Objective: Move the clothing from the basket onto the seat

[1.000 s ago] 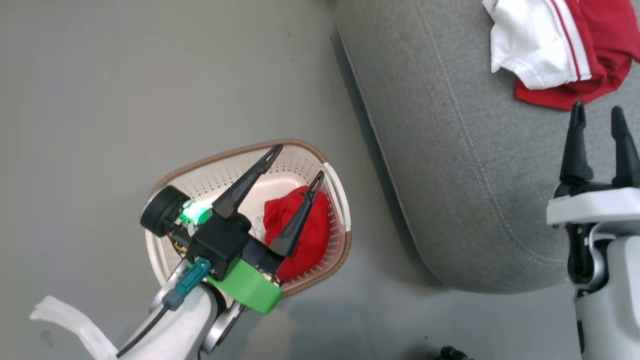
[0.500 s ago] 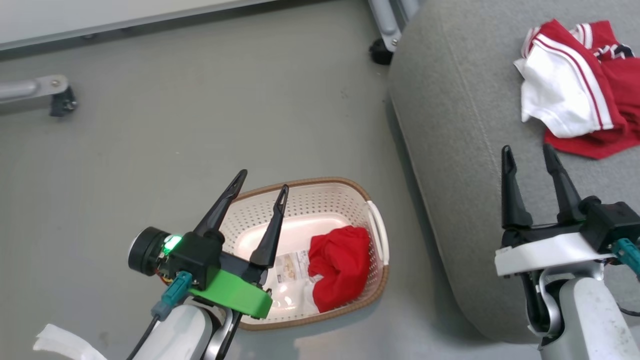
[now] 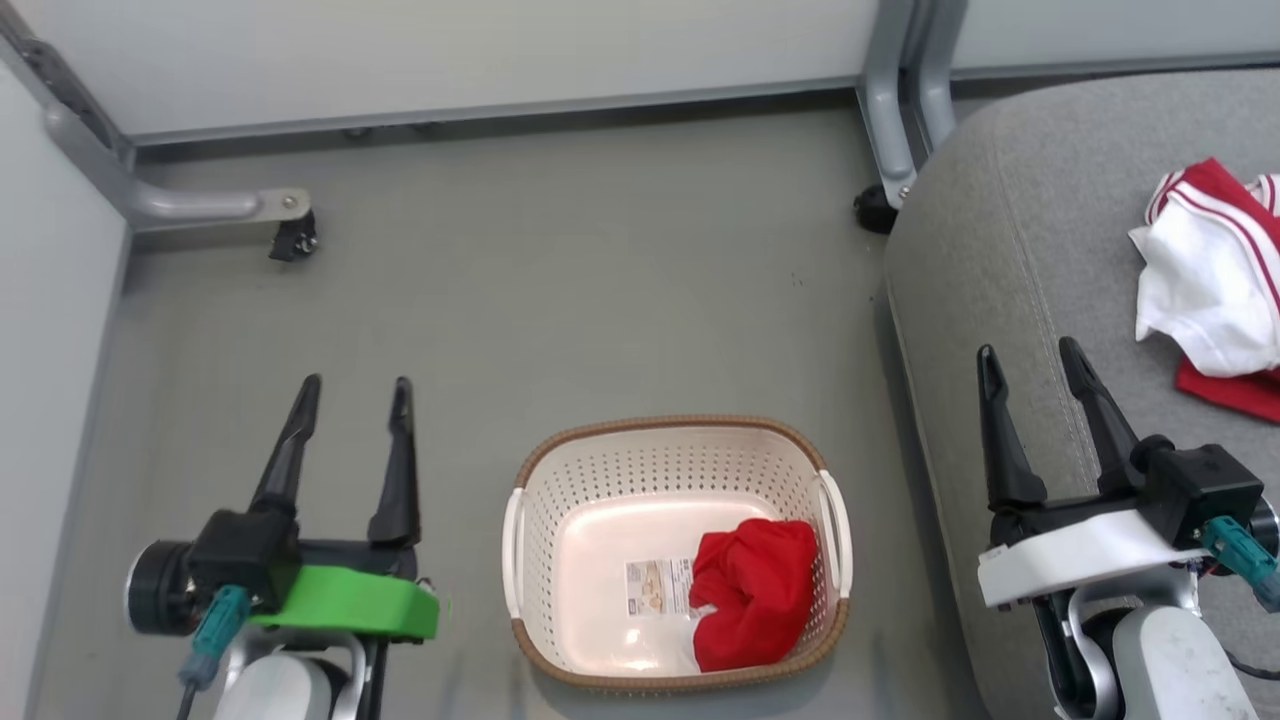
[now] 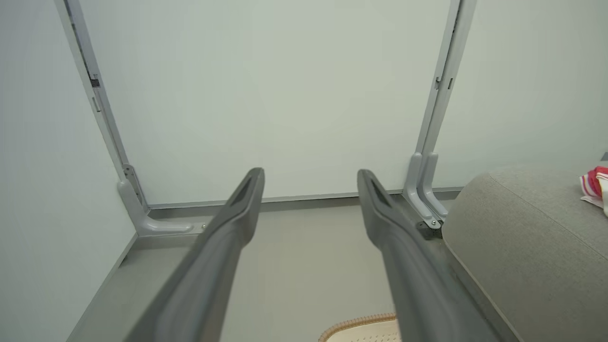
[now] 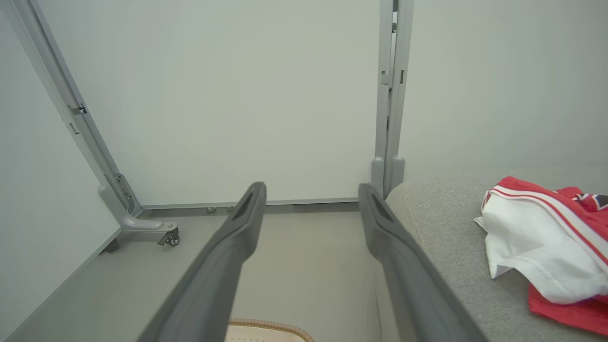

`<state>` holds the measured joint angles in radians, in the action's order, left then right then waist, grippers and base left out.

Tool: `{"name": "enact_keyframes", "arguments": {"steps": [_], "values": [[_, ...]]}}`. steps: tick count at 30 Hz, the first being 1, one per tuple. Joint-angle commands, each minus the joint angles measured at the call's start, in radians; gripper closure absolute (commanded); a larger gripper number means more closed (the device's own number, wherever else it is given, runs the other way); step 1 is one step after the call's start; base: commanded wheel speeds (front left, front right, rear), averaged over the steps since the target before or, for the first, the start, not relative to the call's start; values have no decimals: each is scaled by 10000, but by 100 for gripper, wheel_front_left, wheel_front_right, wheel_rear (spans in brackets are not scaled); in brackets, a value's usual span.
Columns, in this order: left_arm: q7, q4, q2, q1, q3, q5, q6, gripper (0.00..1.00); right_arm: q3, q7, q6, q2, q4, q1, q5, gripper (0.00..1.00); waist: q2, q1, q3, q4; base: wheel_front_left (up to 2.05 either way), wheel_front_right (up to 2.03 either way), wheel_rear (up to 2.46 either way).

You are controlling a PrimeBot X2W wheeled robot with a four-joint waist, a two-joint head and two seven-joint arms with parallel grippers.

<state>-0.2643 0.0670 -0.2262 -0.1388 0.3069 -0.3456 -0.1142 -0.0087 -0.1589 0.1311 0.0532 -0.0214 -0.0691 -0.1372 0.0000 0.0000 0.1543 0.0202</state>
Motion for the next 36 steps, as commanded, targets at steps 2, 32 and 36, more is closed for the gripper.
{"name": "enact_keyframes", "arguments": {"steps": [2, 32, 36], "values": [[3, 31, 88, 445, -382, 190, 45, 0, 0, 136, -6, 10, -141, 318, 57, 0, 0, 0, -539, 361, 0, 0, 0], [4, 952, 734, 1589, -1295, 1208, 1054, 0, 262, 934, -6, -21, -882, 1739, -103, 0, 0, 0, -1591, 94, 0, 0, 0], [4, 1025, 777, 1541, -1347, 1303, 1106, 0, 291, 951, -6, -20, -870, 1690, -118, 0, 0, 0, -1603, 72, 0, 0, 0]]}}
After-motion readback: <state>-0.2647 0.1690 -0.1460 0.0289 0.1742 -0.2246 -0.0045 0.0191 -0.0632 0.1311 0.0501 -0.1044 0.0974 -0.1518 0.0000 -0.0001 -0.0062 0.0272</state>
